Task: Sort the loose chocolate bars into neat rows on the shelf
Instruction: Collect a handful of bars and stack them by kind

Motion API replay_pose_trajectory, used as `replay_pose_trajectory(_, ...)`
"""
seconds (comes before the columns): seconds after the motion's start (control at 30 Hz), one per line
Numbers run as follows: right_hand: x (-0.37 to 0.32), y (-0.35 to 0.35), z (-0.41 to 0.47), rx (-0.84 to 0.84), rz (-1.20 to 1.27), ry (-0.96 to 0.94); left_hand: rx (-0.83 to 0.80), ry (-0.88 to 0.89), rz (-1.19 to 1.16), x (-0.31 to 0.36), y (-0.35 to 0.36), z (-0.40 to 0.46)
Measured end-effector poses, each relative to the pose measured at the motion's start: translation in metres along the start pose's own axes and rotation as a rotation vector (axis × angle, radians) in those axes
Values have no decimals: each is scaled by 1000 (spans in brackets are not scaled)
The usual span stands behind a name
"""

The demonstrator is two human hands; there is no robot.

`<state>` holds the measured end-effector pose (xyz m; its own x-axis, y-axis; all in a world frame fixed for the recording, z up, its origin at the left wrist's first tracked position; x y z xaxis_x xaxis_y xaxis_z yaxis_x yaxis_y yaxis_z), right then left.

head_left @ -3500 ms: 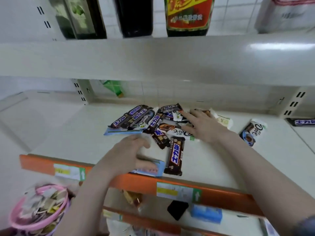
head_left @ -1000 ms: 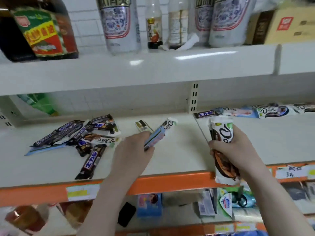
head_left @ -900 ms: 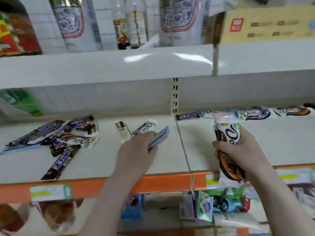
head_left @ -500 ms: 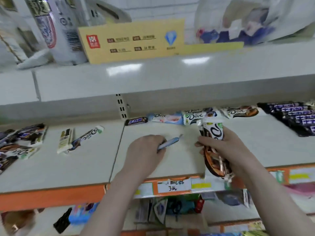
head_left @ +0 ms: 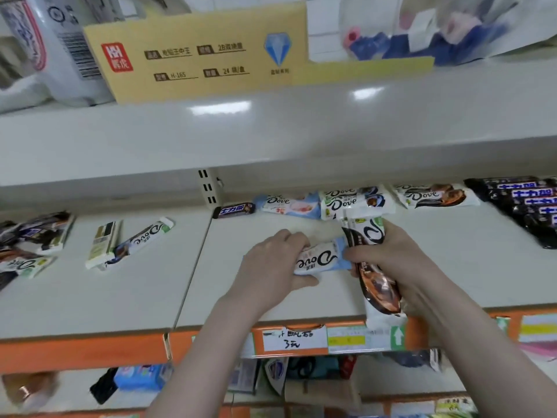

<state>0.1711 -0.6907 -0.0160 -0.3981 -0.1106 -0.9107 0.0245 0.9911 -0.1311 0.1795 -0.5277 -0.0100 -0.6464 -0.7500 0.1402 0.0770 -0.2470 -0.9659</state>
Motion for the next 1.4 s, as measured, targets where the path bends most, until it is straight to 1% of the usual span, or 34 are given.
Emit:
replay_pose_trajectory(0.13, 6, -17, 7, 68, -13, 14, -42, -35, -178, -12, 3, -8)
replay_pose_trajectory(0.37, 8, -28, 10, 99, -54, -9, 86, -156, -639, -29, -2, -25)
replay_pose_trajectory(0.43, 6, -28, 10, 95, -63, -21, 102, -200, -735, -29, -2, -25)
replay_pose_trajectory(0.47, 4, -27, 10, 93, -74, -28, 136, -229, -773, -30, -3, -25)
replay_pose_trajectory(0.5, 3, -26, 9, 86, -83, -32, 215, -280, -839, -34, -4, -25)
replay_pose_trajectory(0.53, 2, -23, 8, 72, -89, -35, 336, -358, -959, -41, -3, -26)
replay_pose_trajectory(0.6, 1, -16, 6, 38, -110, -39, 594, -519, -1301, -50, 6, -29)
replay_pose_trajectory(0.63, 1, -12, 5, 30, -126, -41, 677, -561, -1447, -50, 12, -29)
replay_pose_trajectory(0.7, 0, -5, 5, 25, -153, -42, 727, -558, -1601, -43, 23, -22)
replay_pose_trajectory(0.77, 0, 1, 5, 17, -158, -44, 709, -527, -1649, -32, 30, -15)
replay_pose_trajectory(0.83, 1, 1, 5, 17, -142, -44, 714, -541, -1661, -29, 33, -13)
replay_pose_trajectory(1.0, 4, -5, 4, -14, -59, -53, 806, -587, -1865, -37, 38, -14)
replay_pose_trajectory(1.07, 7, -8, 5, -19, -16, -31, 784, -567, -1818, -43, 36, -16)
replay_pose_trajectory(1.17, 10, -9, 5, -24, 13, -1, 691, -478, -1572, -55, 24, -14)
replay_pose_trajectory(1.23, 9, -9, 5, -30, 10, 8, 567, -402, -1292, -63, 15, -7)
replay_pose_trajectory(1.3, 9, -7, 5, -39, -1, 16, 400, -323, -1006, -68, 6, 3)
replay_pose_trajectory(1.37, 8, -6, 5, -48, -12, 23, 236, -235, -795, -74, 2, 16)
replay_pose_trajectory(1.4, 8, -5, 5, -50, -16, 25, 171, -198, -736, -77, 2, 22)
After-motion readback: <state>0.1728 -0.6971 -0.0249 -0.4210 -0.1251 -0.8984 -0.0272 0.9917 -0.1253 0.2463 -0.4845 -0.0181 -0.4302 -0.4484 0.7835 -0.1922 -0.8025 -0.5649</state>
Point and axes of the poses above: each hand's wrist, its own z-axis towards the middle knuckle, its own y-axis out of the palm, x = y × z, the point moved 7 cm from there along z, towards the middle knuckle, and after that the axes turned 15 degrees about y, right-handed, at the moved point
